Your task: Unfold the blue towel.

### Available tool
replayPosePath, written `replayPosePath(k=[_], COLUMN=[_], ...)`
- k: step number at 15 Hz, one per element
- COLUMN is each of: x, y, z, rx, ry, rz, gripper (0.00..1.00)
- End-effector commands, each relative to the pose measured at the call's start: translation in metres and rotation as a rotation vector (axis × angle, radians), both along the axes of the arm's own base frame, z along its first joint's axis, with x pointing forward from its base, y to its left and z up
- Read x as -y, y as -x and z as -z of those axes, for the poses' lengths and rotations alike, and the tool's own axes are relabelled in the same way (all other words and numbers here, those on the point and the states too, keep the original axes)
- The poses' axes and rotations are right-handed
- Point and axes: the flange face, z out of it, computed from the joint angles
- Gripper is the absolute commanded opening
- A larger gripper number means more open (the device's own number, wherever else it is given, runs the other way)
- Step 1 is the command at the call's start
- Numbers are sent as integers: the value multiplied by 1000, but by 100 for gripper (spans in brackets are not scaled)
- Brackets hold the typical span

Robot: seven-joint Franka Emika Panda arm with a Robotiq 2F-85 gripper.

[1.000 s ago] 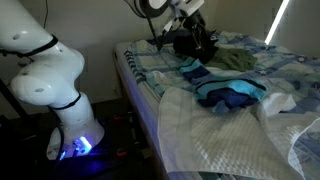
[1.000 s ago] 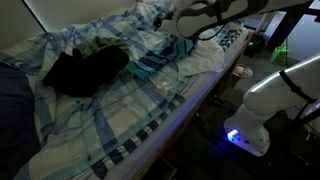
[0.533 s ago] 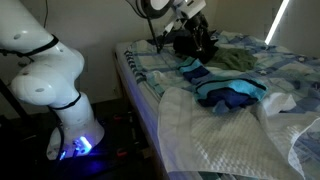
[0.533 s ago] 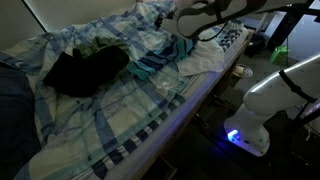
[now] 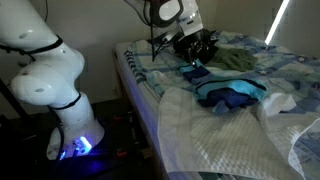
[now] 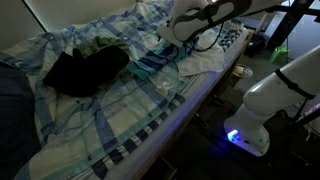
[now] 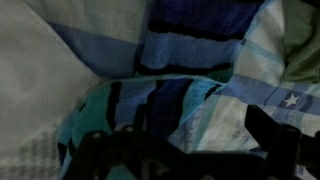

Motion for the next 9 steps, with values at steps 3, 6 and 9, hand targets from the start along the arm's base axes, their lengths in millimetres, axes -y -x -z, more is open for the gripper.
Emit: replayPosePath(k=[3, 6, 9], x=[-9, -7, 0], y=[-27, -37, -46], z=[18, 28, 38], rx=[-118, -166, -191], ry=[-91, -114, -118], rz=[101, 141, 180], gripper=[100, 100, 100])
